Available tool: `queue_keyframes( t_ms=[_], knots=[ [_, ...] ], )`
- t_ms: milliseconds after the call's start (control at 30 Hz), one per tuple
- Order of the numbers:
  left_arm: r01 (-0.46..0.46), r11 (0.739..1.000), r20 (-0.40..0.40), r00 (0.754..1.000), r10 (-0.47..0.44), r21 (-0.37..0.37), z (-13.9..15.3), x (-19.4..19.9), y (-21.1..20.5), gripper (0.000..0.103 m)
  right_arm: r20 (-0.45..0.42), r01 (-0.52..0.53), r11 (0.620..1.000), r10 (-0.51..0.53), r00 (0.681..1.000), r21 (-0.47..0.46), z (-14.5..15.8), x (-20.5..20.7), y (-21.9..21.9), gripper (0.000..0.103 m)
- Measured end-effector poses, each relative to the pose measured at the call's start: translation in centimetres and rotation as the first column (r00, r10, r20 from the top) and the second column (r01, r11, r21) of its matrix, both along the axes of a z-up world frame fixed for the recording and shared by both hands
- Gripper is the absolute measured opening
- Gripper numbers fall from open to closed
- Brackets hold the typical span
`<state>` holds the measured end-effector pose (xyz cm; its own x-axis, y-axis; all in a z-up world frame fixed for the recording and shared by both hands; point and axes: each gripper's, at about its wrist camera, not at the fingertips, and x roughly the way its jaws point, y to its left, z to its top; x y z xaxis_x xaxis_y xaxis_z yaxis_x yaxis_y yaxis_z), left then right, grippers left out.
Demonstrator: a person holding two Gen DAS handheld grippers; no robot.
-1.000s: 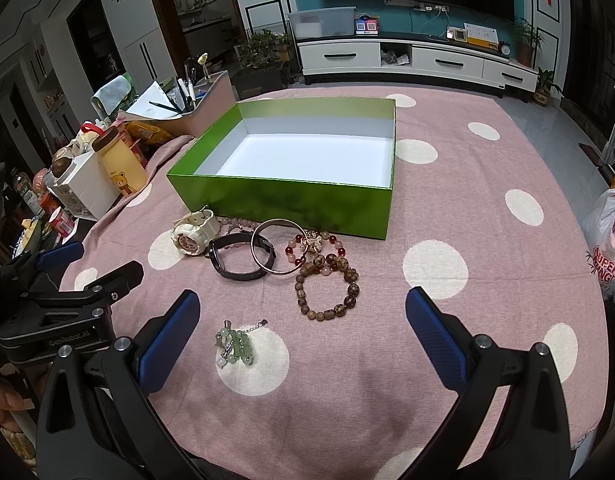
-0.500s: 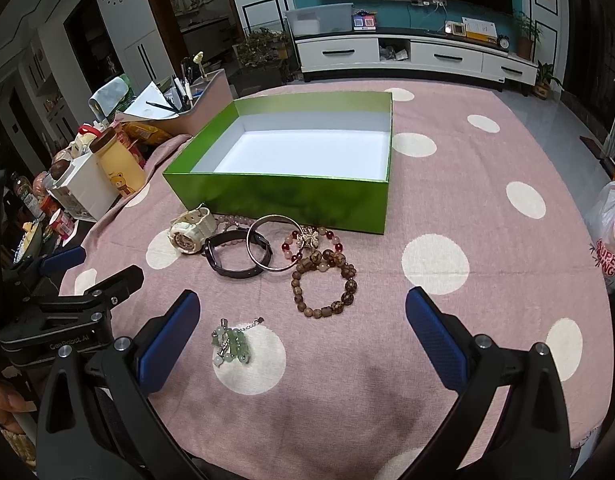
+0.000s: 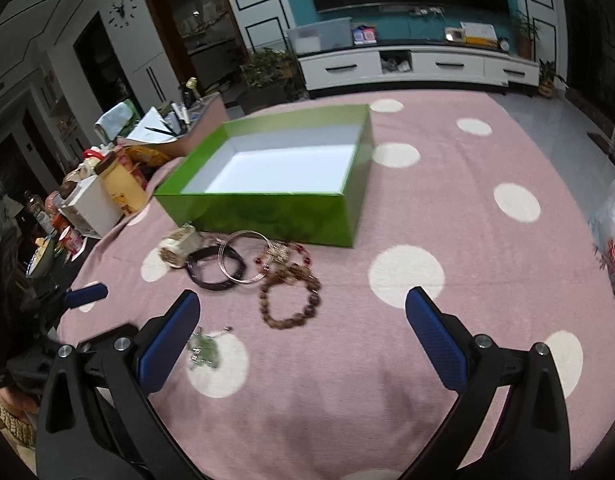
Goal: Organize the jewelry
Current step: 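Grasp the green jade pendant with the left tool while the right tool grasps the brown wooden bead bracelet, then lift the jade pendant with the left tool while the right tool carries the wooden bracelet over the green box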
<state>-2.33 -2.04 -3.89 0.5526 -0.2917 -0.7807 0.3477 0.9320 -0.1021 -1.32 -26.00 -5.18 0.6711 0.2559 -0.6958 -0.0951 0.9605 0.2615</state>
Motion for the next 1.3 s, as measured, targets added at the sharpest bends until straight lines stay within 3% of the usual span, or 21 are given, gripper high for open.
queue_keyframes(
  t_ms=[133,267,467,600,700,800,900,967,1033,1167,1300],
  knots=[
    [0.041,0.999,-0.016,0.999,-0.041,-0.017,-1.1,-0.2,-1.3,0.101,-0.04,-0.02,1.0,0.02,0.999,0.007,-1.8,0.3,0.0,0.102],
    [0.048,0.999,-0.037,0.998,-0.048,0.003,-2.3,0.1,-2.3,0.099,-0.061,-0.043,0.999,0.044,0.997,0.011,-3.1,0.6,0.6,0.092],
    [0.072,0.996,-0.065,0.995,-0.069,0.046,-4.5,0.7,-4.3,0.077,-0.096,-0.055,0.998,0.059,0.994,0.039,-4.9,1.8,0.6,0.074],
    [0.09,0.993,-0.068,0.994,-0.085,0.072,-5.5,1.0,-5.1,0.051,-0.109,-0.07,0.997,0.074,0.991,0.033,-5.8,3.4,1.0,0.061],
    [0.101,0.988,-0.035,0.995,-0.097,0.118,-6.0,0.7,-5.7,0.038,-0.117,-0.078,0.997,0.079,0.99,0.009,-6.5,4.8,1.5,0.05],
    [0.097,0.99,-0.026,0.995,-0.095,0.106,-5.9,0.7,-5.4,0.026,-0.13,-0.086,0.995,0.079,0.988,-0.049,-7.3,6.2,2.3,0.038],
    [0.086,0.993,-0.027,0.996,-0.084,0.08,-5.8,1.0,-4.8,0.022,-0.115,-0.095,0.987,0.08,0.99,-0.13,-7.3,6.8,3.3,0.029],
    [0.083,0.994,-0.025,0.996,-0.081,0.071,-5.7,1.0,-4.5,0.02,-0.104,-0.094,0.977,0.075,0.992,-0.193,-7.4,6.9,3.8,0.014],
    [0.079,0.995,-0.029,0.997,-0.078,0.06,-5.7,1.1,-4.3,0.019,-0.097,-0.093,0.97,0.072,0.993,-0.226,-7.4,6.8,3.9,0.014],
    [0.061,0.998,-0.028,0.998,-0.06,0.034,-5.3,1.2,-3.6,0.016,-0.09,-0.082,0.977,0.065,0.994,-0.198,-7.2,6.0,3.2,0.013],
    [0.042,0.999,-0.016,0.999,-0.042,0.006,-4.4,1.2,-2.8,0.011,-0.022,-0.064,0.982,0.061,0.998,-0.176,-5.1,4.2,2.6,0.013]
  ],
)
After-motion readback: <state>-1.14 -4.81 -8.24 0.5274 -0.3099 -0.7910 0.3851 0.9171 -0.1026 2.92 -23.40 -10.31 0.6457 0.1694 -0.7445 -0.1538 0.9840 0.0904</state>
